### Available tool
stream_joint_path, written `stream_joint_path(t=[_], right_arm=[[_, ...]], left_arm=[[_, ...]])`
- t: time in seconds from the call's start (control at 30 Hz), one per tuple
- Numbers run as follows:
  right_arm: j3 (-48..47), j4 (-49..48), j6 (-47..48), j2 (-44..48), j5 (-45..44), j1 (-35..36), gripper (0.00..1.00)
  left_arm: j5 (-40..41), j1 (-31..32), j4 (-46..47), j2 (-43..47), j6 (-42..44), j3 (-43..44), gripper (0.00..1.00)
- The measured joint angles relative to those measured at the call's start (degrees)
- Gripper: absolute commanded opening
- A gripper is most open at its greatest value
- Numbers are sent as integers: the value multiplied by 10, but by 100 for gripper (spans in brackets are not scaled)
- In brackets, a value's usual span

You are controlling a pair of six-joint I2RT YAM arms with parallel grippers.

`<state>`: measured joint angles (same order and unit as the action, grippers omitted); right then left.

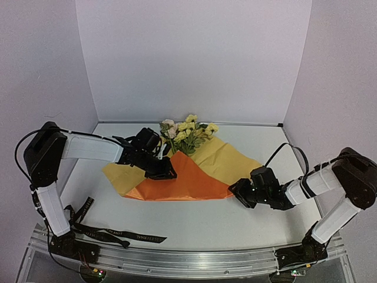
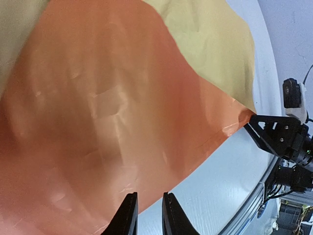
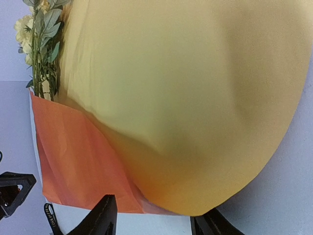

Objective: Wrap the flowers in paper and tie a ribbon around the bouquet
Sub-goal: Pick up the one-fourth-folded wrapping paper from the center of the board.

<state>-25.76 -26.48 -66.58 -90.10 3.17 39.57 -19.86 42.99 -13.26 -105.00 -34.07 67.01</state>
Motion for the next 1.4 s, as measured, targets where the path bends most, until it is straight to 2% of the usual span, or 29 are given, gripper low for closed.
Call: stream_joint_path(t=[0.3, 0.5, 0.57, 0.73, 1.07, 1.23, 1.4], right_arm=[[33, -74, -6, -18, -38, 1, 28], [46, -85, 4, -20, -58, 1, 5], [46, -84, 9, -24, -61, 1, 0], [49, -81, 23, -22, -70, 1, 0], [108, -39, 56, 63, -90, -24, 0], [105, -2, 66, 83, -83, -25, 0], [89, 49, 63, 98, -66, -25, 0]], left_arm=[[-29, 19, -6, -98, 20, 64, 18], [-35, 19, -12, -119, 26, 80, 18], [-37, 19, -12, -122, 26, 85, 18], [-40, 20, -12, -124, 25, 90, 18], [-52, 37, -13, -124, 22, 105, 18], [-55, 74, -10, -130, 49, 153, 18], [-56, 111, 4, -187, 93, 221, 17]])
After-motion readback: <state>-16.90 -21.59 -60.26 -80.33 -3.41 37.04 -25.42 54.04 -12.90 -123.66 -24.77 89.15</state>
